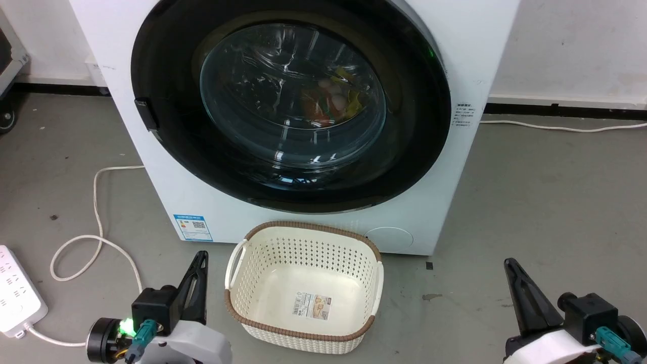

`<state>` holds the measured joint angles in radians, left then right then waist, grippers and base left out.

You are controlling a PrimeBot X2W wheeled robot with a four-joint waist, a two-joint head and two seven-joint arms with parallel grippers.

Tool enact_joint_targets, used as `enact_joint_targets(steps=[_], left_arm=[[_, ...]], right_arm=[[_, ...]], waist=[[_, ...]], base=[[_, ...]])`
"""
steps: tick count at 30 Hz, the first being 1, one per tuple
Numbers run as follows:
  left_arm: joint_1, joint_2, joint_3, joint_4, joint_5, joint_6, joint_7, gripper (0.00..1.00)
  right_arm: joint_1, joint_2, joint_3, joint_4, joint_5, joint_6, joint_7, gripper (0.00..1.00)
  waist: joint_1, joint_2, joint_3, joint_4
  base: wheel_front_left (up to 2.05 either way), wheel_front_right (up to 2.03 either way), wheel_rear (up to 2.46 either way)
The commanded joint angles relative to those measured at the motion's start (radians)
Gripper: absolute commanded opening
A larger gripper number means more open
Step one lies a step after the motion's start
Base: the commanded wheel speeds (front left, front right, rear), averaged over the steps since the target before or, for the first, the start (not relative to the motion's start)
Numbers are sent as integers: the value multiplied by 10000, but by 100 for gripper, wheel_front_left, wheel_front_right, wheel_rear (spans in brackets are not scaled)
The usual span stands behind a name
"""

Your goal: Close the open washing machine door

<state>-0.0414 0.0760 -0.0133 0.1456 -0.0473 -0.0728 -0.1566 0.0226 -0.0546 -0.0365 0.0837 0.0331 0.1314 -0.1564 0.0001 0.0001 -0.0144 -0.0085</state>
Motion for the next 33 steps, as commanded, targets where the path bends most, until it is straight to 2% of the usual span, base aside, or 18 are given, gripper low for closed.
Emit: enact_joint_targets(steps=[1,33], left_arm=[[131,-28,35,-112,57,55,96,0],[257,-130,79,-710,242,355,750,0]], right_arm=[[-94,18,20,-103,-76,-3,87,0],[-153,29,174,-430,-189,-5,744,0]], waist=[[-1,-1,4,2],[-1,-1,66,39]], base=[[0,0,0],[0,0,0]])
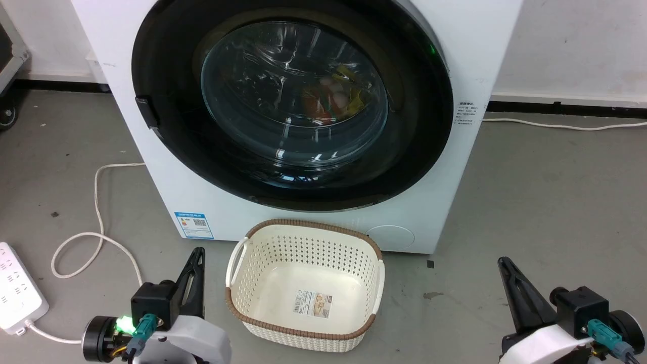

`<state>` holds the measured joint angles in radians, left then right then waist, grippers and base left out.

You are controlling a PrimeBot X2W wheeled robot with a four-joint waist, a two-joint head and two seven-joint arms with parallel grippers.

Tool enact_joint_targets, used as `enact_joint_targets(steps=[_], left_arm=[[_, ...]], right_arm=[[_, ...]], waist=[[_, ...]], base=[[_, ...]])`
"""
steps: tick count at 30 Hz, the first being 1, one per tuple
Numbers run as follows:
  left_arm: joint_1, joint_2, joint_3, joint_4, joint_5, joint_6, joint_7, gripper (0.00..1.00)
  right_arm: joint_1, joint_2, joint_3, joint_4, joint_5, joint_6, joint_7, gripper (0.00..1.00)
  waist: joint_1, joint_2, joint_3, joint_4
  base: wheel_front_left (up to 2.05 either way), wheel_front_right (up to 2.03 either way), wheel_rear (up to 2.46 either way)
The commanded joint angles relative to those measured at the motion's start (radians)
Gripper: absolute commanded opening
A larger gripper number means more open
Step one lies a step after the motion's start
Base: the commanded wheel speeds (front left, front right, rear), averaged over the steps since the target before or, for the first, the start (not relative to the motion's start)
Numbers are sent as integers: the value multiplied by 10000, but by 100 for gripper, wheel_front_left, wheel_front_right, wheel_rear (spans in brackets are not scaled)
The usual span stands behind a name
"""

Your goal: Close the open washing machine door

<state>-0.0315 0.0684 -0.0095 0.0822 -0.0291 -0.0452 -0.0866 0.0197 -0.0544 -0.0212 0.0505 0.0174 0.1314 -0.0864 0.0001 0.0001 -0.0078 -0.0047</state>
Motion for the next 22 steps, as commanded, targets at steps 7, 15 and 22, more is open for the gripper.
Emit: enact_joint_targets(steps=[7,15,22], left_arm=[[186,-76,50,-206,100,144,193,0],[217,-102,61,-355,146,218,356,0],[245,-124,70,-486,187,284,499,0]], right_arm=[[-137,30,54,-169,-57,-5,188,0],[-151,33,92,-251,-85,-6,352,0],[-164,35,126,-322,-110,-6,496,0]], waist=[[0,-1,14,9],[0,-1,30,18],[0,-1,43,26]], base=[[0,0,0],[0,0,0],[0,0,0]])
